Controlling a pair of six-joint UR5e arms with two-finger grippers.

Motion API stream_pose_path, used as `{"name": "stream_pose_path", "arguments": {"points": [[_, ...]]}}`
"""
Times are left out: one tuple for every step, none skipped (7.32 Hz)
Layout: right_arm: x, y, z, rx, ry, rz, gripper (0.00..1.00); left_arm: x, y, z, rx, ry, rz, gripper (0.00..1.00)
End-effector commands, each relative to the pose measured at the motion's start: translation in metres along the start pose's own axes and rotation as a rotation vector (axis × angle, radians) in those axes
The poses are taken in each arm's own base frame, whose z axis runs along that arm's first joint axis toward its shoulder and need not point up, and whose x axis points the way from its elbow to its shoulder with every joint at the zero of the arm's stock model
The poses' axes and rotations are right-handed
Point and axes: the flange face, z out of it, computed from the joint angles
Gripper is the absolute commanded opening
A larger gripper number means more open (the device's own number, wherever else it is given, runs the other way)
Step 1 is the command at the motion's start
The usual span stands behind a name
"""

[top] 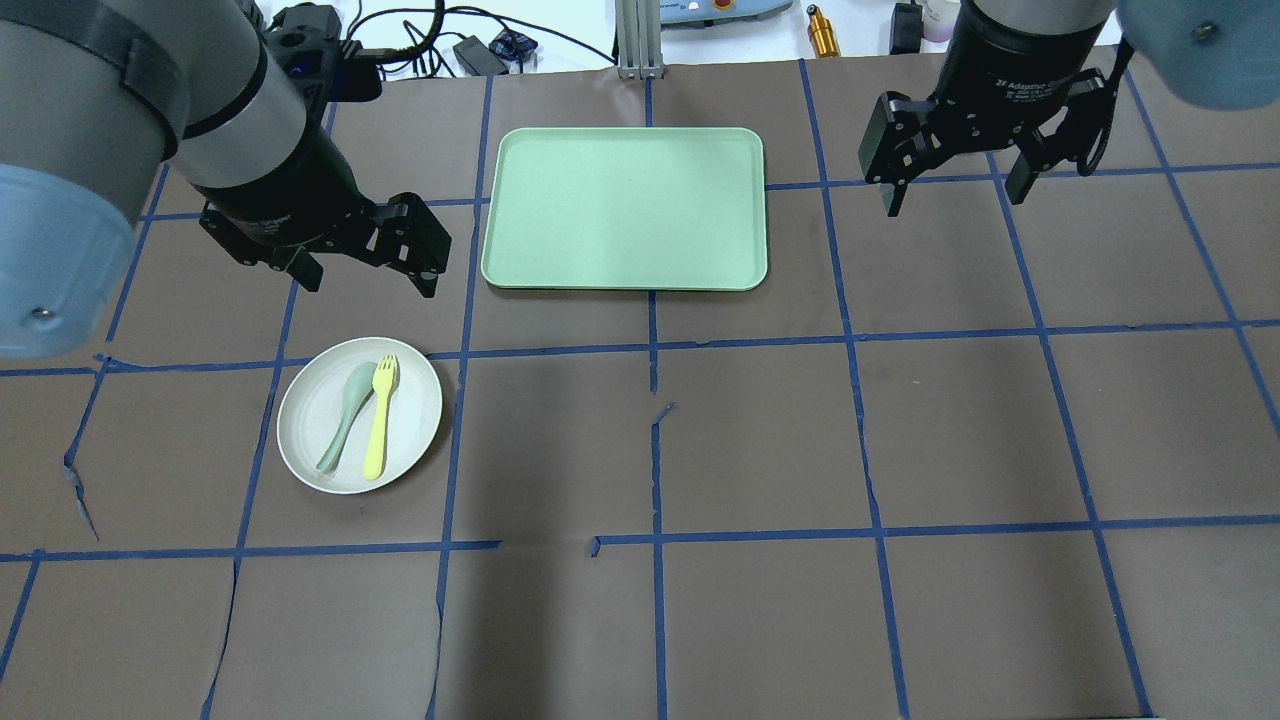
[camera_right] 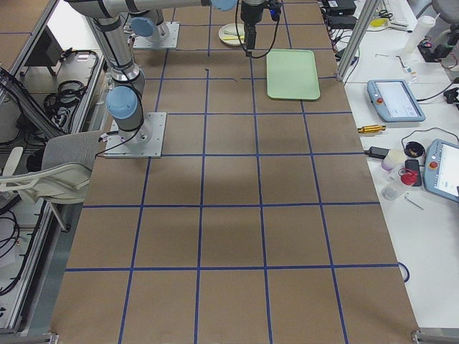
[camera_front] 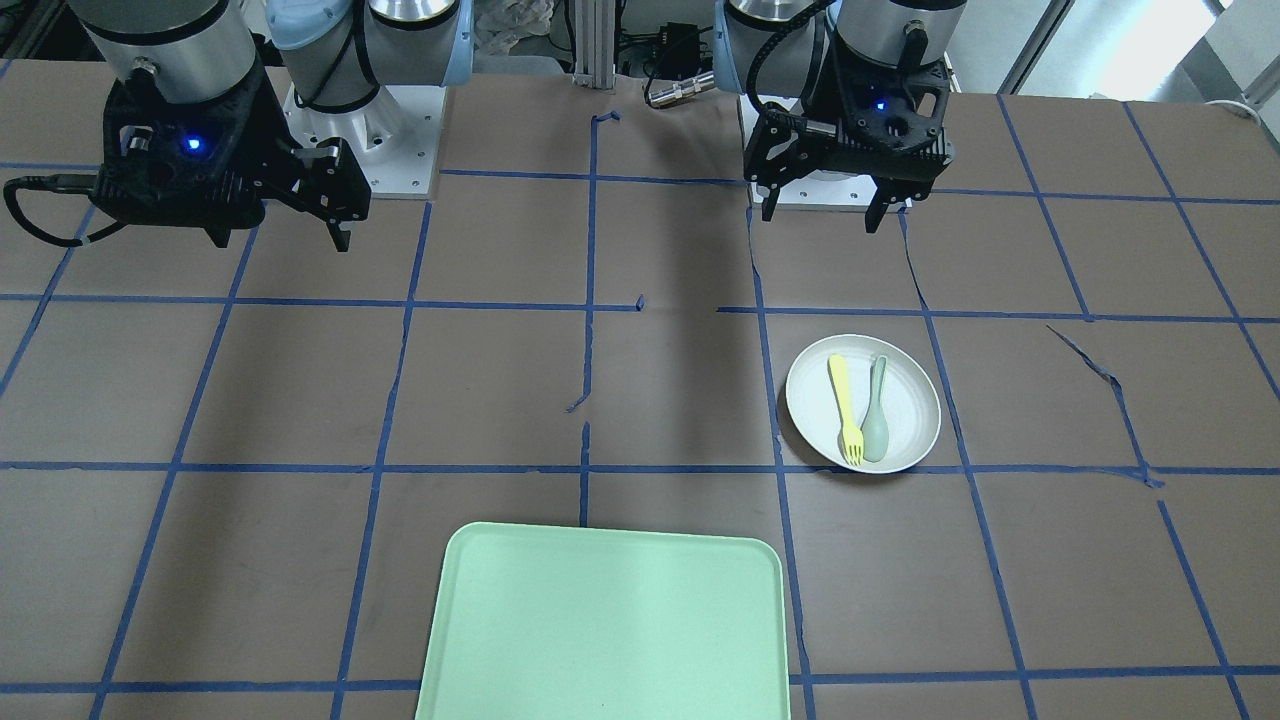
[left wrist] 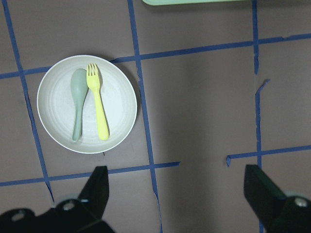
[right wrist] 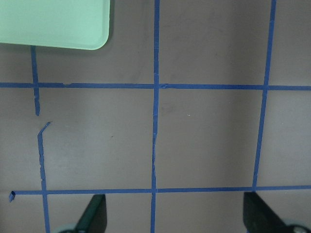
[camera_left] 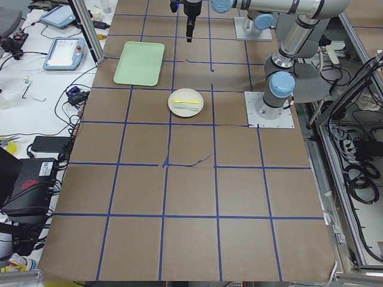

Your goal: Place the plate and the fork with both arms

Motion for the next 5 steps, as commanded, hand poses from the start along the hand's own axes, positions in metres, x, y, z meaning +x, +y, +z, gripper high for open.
{"name": "stream_pose_path", "arguments": {"points": [[-0.001, 0.000, 0.001, -0.003, -0.001, 0.000, 1.00, 0.000, 0.000, 0.000, -0.005, 0.001, -0.002, 1.00], [-0.001, 0.001, 0.002, -0.006, -0.001, -0.003, 1.00, 0.000, 0.000, -0.001, -0.008, -0.001, -0.004, 1.00], [-0.004, -0.002, 0.002, 0.014, -0.035, -0.003, 1.00, 0.000, 0.000, 0.000, -0.011, -0.001, -0.004, 1.00], [-0.012, -0.007, 0.001, 0.050, -0.110, -0.007, 0.96, 0.000, 0.000, 0.003, -0.017, 0.001, -0.004, 1.00], [-0.012, -0.006, 0.001, 0.053, -0.108, -0.074, 1.00, 0.001, 0.000, 0.005, -0.023, 0.001, -0.002, 1.00]]}}
